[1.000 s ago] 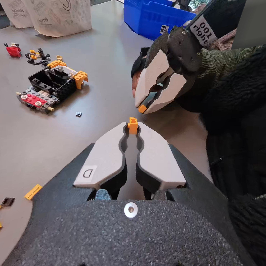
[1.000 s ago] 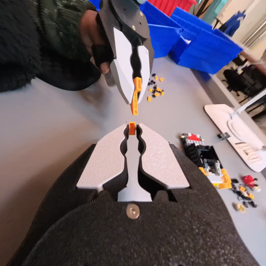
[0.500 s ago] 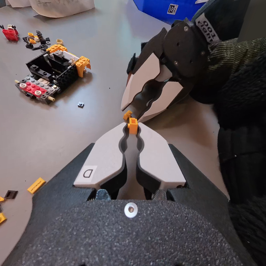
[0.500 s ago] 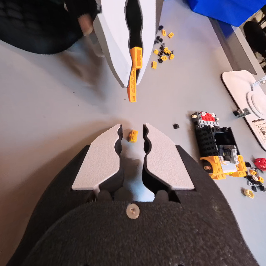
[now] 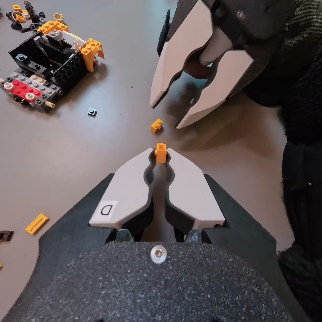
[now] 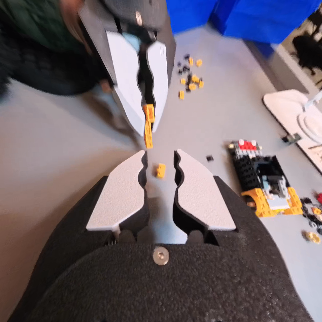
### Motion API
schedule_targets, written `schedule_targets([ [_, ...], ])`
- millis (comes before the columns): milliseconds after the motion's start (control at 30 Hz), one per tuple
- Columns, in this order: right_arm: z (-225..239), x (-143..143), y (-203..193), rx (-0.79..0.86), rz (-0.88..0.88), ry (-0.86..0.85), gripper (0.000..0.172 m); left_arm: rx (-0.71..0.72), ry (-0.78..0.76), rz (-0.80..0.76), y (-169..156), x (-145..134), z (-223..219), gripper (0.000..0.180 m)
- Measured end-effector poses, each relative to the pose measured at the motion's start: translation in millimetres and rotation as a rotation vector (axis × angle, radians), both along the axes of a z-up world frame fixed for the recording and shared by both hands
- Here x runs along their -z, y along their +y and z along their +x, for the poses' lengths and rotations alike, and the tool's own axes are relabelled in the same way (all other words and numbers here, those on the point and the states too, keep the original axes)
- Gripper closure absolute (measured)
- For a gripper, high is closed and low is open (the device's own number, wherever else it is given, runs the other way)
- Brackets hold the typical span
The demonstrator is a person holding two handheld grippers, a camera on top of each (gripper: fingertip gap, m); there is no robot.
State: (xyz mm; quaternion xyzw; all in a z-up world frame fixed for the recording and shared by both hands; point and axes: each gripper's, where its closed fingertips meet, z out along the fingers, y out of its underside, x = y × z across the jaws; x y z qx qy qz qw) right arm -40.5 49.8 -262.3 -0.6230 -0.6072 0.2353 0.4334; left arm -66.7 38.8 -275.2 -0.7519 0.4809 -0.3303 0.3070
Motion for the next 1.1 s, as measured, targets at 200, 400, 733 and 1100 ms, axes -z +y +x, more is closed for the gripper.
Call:
schedule_targets([
  [200, -22, -31, -22, -0.094, -0.195, 0.206, 0.147, 0.123, 0.066, 0.218, -11, -3, 13, 0.172],
  [400, -24, -19, -38, -0.187, -0.131, 0.131, 0.168, 0.193, 0.097, 0.286, -21, 0, 19, 0.172],
  [733, -23, -15, -43, -0.212, -0.128, 0.094, 0.159, 0.245, 0.138, 0.350, -28, 2, 20, 0.172],
  [1100, -17, -44, -42, -0.218, -0.156, 0.255, 0.165, 0.208, -0.059, 0.278, -28, -24, 24, 0.167],
])
